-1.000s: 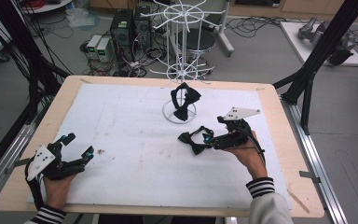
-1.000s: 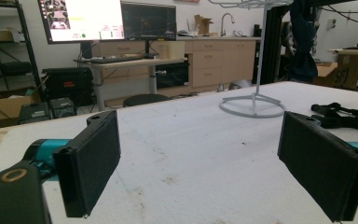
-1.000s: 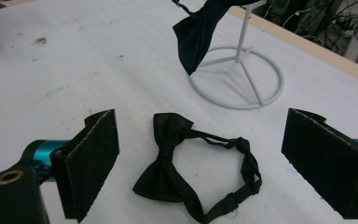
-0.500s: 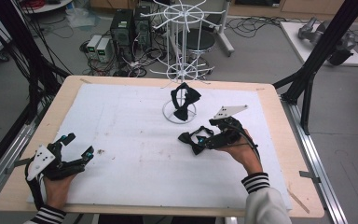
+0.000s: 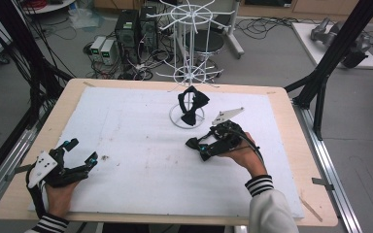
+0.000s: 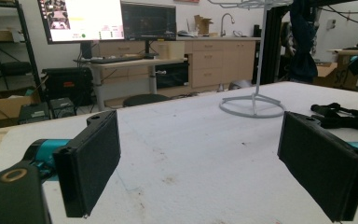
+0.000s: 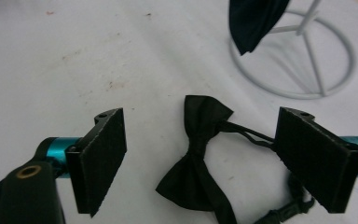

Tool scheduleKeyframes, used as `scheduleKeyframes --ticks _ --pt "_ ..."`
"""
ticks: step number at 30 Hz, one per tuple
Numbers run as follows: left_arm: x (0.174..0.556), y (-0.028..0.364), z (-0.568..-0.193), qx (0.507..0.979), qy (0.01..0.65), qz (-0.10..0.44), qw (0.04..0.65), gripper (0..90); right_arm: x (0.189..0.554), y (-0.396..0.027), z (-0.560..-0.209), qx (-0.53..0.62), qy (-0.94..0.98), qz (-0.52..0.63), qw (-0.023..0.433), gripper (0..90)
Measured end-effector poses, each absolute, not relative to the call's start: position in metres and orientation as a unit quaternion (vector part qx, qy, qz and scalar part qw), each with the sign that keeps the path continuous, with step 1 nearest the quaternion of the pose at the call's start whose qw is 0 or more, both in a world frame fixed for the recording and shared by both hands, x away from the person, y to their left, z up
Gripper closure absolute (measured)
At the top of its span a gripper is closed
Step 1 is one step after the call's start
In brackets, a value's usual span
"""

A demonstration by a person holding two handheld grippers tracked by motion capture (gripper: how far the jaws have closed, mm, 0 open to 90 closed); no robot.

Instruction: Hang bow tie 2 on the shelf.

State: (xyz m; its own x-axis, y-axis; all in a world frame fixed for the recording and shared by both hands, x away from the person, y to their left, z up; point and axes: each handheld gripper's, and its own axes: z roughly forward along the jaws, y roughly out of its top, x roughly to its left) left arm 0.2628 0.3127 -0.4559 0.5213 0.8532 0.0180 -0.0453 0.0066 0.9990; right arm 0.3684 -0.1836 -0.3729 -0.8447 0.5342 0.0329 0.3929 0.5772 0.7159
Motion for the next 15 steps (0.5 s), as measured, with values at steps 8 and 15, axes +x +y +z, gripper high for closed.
scheduleKeyframes --ticks 8,15 --pt "0.263 0.313 -0.456 0.607 0.333 0.359 0.626 13.5 0.373 -0.172 -0.382 0.248 0.902 0.343 0.083 23.8" --pt "0.263 0.313 -0.456 0.607 0.333 0.358 0.626 13.5 0.376 -0.162 -0.388 0.242 0.915 0.311 0.08 29.0"
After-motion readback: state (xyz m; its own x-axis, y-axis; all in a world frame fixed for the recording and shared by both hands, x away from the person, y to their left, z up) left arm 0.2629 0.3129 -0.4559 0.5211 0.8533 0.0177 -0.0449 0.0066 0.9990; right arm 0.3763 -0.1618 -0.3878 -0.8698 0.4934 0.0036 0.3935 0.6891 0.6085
